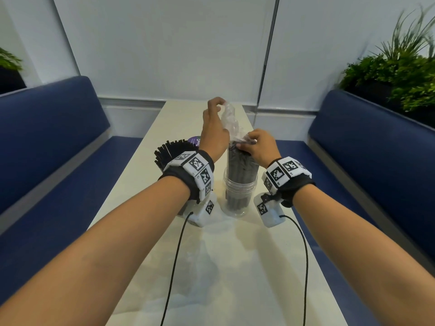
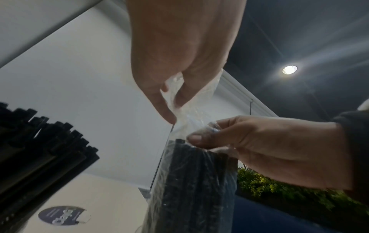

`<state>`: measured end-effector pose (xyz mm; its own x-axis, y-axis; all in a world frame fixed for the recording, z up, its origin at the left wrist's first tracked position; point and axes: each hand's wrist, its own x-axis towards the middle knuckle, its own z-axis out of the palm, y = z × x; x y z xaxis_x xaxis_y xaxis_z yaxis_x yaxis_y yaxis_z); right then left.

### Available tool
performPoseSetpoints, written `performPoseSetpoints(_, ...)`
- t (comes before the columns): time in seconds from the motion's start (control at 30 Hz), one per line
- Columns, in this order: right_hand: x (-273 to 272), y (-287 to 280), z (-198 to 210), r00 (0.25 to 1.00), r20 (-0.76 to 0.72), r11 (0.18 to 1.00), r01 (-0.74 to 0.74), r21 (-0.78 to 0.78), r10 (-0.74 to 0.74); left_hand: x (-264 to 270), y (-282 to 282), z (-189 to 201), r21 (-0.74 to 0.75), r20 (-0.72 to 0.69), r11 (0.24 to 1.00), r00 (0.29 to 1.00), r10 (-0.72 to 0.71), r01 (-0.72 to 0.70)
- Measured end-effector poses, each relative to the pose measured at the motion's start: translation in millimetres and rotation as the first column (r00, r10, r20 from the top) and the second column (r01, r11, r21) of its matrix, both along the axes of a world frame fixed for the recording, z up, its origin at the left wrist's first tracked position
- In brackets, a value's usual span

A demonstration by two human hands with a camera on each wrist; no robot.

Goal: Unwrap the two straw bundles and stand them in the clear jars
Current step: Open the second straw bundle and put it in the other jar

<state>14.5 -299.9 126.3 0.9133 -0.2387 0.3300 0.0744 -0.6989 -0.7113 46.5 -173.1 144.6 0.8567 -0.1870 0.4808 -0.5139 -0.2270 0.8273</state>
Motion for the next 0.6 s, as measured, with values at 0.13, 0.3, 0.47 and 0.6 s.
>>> performPoseSetpoints(0.13, 1.7, 1.4, 2.1, 0.999, 0.049, 1.000, 0.009, 0.002, -0.009, -7.7, 3.3, 6.9, 0.166, 0.077, 0.986, 0.997, 0.014, -0.027)
performPoseSetpoints(0.3, 2.2, 3.3, -0.8, 0.997, 0.053, 0.997, 0.064, -0.053, -0.062, -10.3, -2.2, 0.4, 0.390, -0.108, 0.915, 0.992, -0.063, 0.101)
performPoseSetpoints(0.47, -4.2, 7.3, -1.1, 0.997, 0.079, 0.995, -0.009, 0.094, 0.001, -4.2, -0.6, -5.2, 0.613, -0.077, 0.778, 0.991, -0.112, 0.136)
performPoseSetpoints(0.6, -9.4, 7.1, -0.9, 0.994, 0.064, 0.971, -0.099, 0.220, 0.087, 9.7, 3.5, -8.0, 0.611, -0.044, 0.791, 0.999, 0.011, 0.018)
